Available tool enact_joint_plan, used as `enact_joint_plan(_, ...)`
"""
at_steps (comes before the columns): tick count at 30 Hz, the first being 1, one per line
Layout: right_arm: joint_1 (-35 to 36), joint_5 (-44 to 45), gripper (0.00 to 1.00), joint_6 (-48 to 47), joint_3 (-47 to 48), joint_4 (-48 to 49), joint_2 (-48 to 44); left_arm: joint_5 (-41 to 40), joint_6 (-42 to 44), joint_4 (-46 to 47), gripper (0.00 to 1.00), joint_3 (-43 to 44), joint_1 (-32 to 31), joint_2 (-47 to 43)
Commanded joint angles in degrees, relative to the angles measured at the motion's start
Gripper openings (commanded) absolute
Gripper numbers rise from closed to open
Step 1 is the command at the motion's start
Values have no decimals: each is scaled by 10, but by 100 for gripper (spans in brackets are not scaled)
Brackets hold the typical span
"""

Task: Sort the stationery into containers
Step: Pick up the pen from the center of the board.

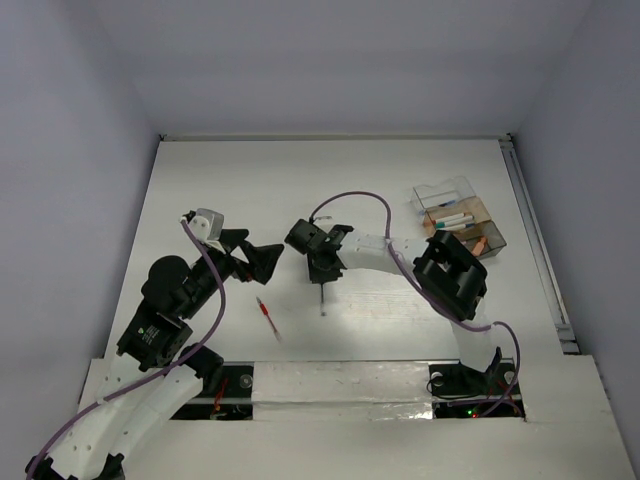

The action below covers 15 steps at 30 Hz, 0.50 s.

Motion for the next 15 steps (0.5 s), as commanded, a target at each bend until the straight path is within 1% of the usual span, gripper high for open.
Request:
enact_joint_plan(1, -10, -1, 16, -13, -18, 0, 44, -12, -11, 13, 99, 12, -4, 0)
enact_joint_plan(2, -10, -1, 2, -14, -24, 6, 40, -12, -14, 14, 99, 12, -4, 0)
enact_joint_plan(3, -17, -1, 0, -15, -42, 24, 26, -12, -19, 15, 99, 12, -4, 0)
enact_joint_plan(6, -31, 6, 0, -36, -73, 86, -16, -3, -31, 19, 99, 11, -4, -1)
enact_joint_plan(7, -31, 11, 0, -49, -94, 109, -59, 2, -32, 22, 99, 10, -4, 0)
enact_joint_plan(8, -31, 17, 0, -60, -101, 145, -84, 15, -36, 24, 99, 9, -4, 3)
enact_joint_plan(9, -31, 27, 0, -80, -105, 161, -111, 22, -38, 31, 96, 9, -4, 5)
enact_joint_plan(10, -31, 31, 0, -90, -110, 175, -160, 32, -41, 35, 92, 9, -4, 14)
enact_joint_plan(11, -31, 32, 0, -101, -113, 191, -186, 51, -45, 39, 85, 9, -4, 18)
enact_joint_plan(12, -31, 29, 0, -110, -117, 227, -209, 61, -57, 48, 83, 8, -4, 22)
enact_joint_plan(14, -31, 15, 0, -131, -129, 266, -268, 93, -70, 59, 76, 3, -4, 39)
enact_joint_plan(15, -31, -4, 0, -136, -135, 306, -285, 103, -85, 72, 74, 0, -4, 45)
